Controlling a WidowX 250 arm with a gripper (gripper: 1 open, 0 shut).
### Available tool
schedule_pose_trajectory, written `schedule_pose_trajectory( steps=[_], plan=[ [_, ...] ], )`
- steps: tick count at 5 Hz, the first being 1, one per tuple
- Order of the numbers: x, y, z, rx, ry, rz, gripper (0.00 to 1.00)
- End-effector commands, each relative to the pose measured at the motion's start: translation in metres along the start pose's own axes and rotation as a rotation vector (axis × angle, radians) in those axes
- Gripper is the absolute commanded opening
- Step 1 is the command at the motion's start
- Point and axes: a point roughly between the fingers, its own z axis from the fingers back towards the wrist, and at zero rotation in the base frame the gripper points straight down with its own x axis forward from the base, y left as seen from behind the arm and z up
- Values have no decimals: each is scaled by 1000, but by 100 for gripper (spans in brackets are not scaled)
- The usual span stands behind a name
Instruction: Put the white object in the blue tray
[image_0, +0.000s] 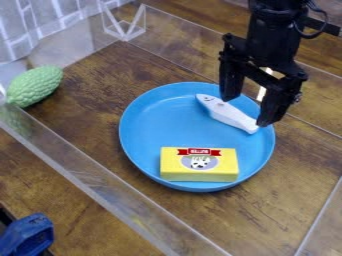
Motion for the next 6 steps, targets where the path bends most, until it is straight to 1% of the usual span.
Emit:
schedule_pose_trajectory(
  steps=[1,2,3,5,6],
  plan=[
    [10,8,33,15,-104,12,100],
    [11,12,33,19,-108,22,100],
    [14,1,20,28,-94,102,100],
    [27,5,-3,42,-58,162,100],
    [30,9,-4,53,-50,179,100]
  ],
)
